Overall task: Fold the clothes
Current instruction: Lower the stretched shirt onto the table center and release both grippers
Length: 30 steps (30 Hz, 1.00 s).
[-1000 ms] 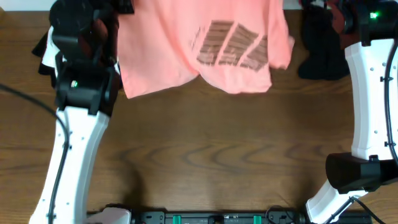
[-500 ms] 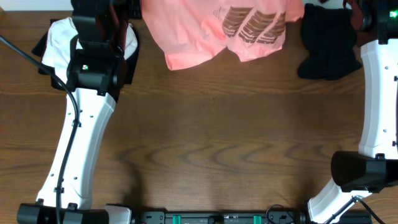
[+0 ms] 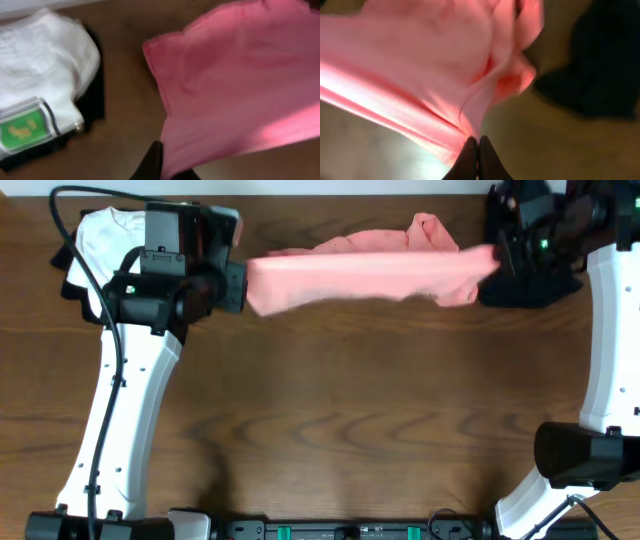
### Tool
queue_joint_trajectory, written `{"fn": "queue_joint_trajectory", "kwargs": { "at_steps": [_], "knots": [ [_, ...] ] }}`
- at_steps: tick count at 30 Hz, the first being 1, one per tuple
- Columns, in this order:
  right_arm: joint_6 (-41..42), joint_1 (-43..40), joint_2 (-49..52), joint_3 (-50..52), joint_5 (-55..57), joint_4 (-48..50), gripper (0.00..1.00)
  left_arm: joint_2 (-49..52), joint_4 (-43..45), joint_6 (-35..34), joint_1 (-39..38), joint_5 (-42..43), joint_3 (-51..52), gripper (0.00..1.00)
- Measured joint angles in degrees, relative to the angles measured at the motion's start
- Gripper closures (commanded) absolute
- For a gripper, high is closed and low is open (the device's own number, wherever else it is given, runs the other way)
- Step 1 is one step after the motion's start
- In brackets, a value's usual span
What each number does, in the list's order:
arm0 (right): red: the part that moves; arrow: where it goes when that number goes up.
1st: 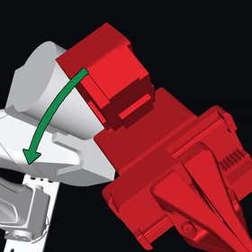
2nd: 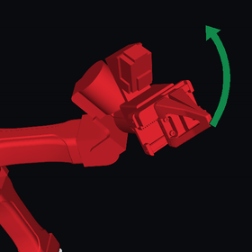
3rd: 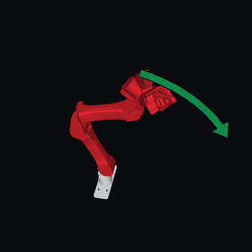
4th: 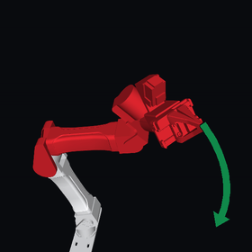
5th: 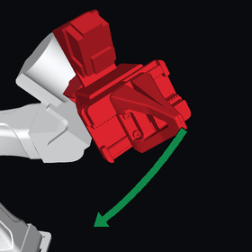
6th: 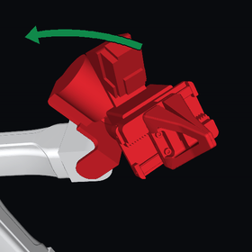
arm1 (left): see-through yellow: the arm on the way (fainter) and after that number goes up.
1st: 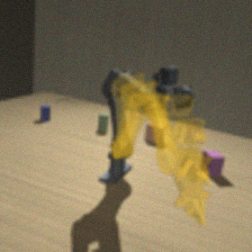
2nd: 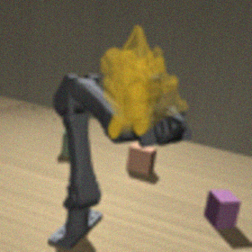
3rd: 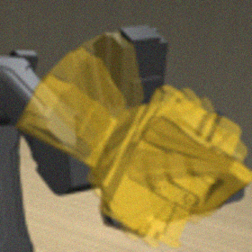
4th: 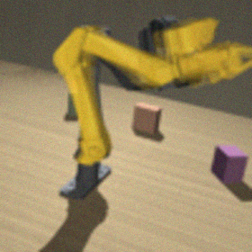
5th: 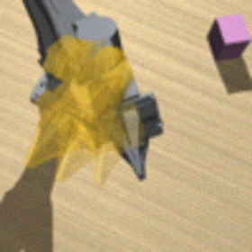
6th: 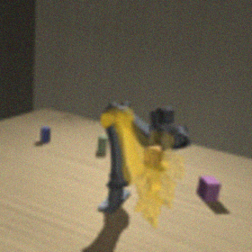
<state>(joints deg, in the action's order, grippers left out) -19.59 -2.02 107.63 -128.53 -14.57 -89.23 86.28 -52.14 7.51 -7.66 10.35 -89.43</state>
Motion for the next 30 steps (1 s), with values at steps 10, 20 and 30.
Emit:
{"fn": "queue_joint_trajectory", "kwargs": {
  "at_steps": [10, 20, 30],
  "knots": [
    [5.86, 0.7, 0.0, 3.63, -0.87, -7.87, 0.99, -0.13, -18.88, -1.36, 0.17, 1.97, 0.04, 0.94],
    [10.67, 3.67, 0.0, 17.88, -0.74, -6.62, 0.99, -0.44, -20.61, -3.98, 0.55, 1.92, 4.87, 0.94],
    [14.93, 3.69, 0.0, 26.1, -0.68, -6.78, 0.99, -0.46, -20.17, -9.53, 0.55, 2.16, 16.79, 0.94]
  ]
}}
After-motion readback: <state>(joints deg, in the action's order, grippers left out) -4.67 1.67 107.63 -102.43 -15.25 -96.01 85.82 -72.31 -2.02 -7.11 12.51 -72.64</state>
